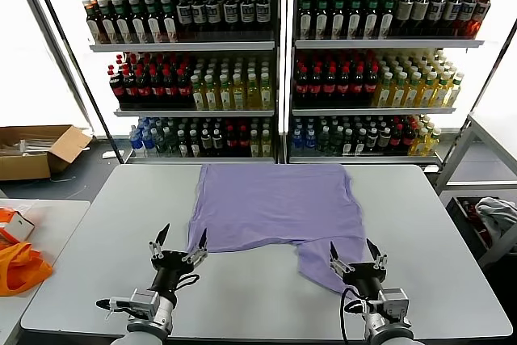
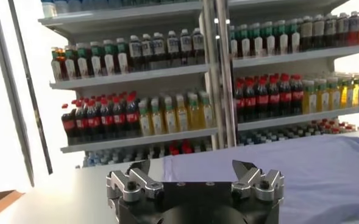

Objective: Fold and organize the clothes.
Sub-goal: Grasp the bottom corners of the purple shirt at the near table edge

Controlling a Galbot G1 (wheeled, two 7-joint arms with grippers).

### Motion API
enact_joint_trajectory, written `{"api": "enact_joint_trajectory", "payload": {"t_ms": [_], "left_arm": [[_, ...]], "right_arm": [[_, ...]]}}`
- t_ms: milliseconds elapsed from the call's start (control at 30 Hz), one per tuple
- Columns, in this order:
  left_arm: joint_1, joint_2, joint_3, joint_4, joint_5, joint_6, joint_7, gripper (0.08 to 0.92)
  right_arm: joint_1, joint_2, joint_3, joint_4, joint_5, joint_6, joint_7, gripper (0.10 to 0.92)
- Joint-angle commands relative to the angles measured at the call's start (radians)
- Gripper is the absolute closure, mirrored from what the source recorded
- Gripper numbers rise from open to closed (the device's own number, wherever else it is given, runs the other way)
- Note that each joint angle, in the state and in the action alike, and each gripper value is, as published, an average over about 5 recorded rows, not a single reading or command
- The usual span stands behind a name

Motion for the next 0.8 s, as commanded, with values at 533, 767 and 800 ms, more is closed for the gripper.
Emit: {"api": "enact_joint_trajectory", "payload": {"t_ms": [533,767,800], "left_arm": [[-0.054,0.046,0.020,0.069,-0.115,0.217,-0.019,0.177],[-0.064,0.049,0.015,0.089,-0.149,0.219,-0.026,0.177],[-0.067,0.048,0.014,0.093,-0.152,0.220,-0.027,0.177]], "right_arm": [[-0.056,0.029,-0.071,-0.018,0.035,-0.085,0.112,0.203],[-0.054,0.039,-0.076,-0.030,0.031,-0.084,0.122,0.203],[-0.054,0.040,-0.076,-0.032,0.030,-0.084,0.122,0.203]]}}
